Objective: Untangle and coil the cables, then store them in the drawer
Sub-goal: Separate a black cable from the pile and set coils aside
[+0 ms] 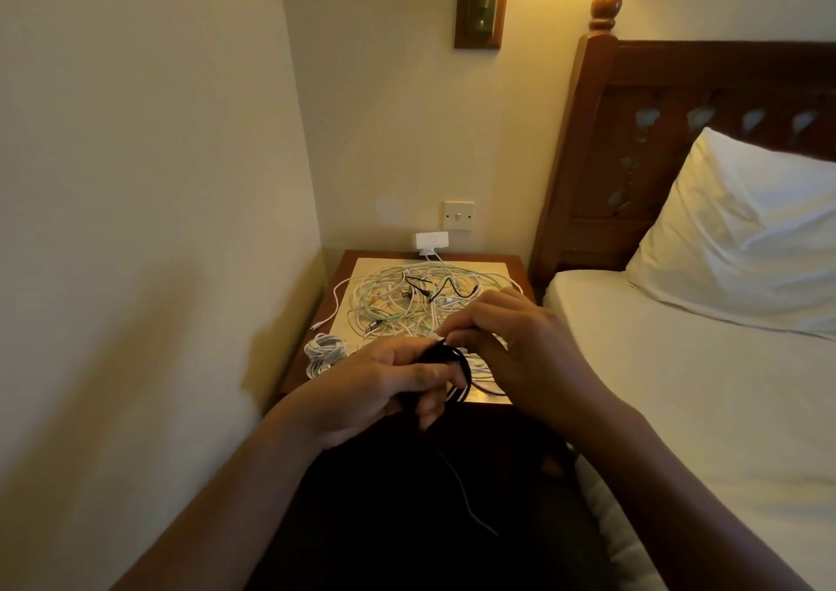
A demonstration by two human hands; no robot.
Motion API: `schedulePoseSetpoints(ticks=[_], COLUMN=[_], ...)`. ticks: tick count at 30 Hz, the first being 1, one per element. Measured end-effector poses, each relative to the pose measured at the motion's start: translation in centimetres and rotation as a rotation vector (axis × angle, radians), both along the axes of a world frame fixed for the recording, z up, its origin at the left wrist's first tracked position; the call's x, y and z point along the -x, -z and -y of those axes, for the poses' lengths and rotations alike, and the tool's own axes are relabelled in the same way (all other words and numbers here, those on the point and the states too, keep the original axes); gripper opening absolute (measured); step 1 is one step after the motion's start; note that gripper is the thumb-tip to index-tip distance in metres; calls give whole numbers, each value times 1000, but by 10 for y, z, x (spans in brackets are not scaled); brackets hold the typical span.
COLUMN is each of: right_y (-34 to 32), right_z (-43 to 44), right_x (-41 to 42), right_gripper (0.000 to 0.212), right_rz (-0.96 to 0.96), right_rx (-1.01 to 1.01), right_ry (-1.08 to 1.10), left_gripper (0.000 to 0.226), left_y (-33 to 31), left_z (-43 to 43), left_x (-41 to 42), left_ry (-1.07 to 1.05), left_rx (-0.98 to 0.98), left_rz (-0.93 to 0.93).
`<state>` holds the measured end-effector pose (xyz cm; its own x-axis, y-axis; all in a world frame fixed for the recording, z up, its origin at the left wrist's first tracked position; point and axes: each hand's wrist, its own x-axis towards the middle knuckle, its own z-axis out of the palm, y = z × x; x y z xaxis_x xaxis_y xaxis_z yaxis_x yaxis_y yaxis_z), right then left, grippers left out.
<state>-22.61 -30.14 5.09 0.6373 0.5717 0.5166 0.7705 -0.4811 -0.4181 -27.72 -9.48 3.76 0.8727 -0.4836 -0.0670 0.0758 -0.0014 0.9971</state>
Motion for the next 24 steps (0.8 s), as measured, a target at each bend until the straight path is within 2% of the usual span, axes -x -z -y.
schedulePoseSetpoints(ticks=[2, 5, 6, 10, 13, 15, 20, 24], right_y=[6, 13, 15, 19, 21, 24, 32, 34], right_z=[2, 2, 1, -5, -7, -4, 5, 0], right_x=[3, 13, 16, 22, 22, 21, 11, 18], right_gripper=[17, 19, 19, 18, 18, 18, 16, 19], right_rz=[-149, -541, -611, -680, -771, -780, -420, -443], right_rx=[-33, -209, -260, -326, -347, -340, -129, -186], right_ry=[-5, -52, -64, 1, 32, 22, 161, 128], left_gripper=[18, 18, 18, 15, 13, 15, 15, 16], left_y=[2, 6, 7, 14, 19, 20, 16, 20], left_z=[-1, -2, -2, 4, 11, 14, 18, 27], left_x=[2, 2, 1, 1, 3, 5, 14, 15], left_ry=[11, -48, -74, -206, -315, -365, -319, -310], left_rx=[60, 100, 119, 203, 148, 149, 341, 362], left_rz=[-40, -66, -79, -122, -74, -33, -71, -54])
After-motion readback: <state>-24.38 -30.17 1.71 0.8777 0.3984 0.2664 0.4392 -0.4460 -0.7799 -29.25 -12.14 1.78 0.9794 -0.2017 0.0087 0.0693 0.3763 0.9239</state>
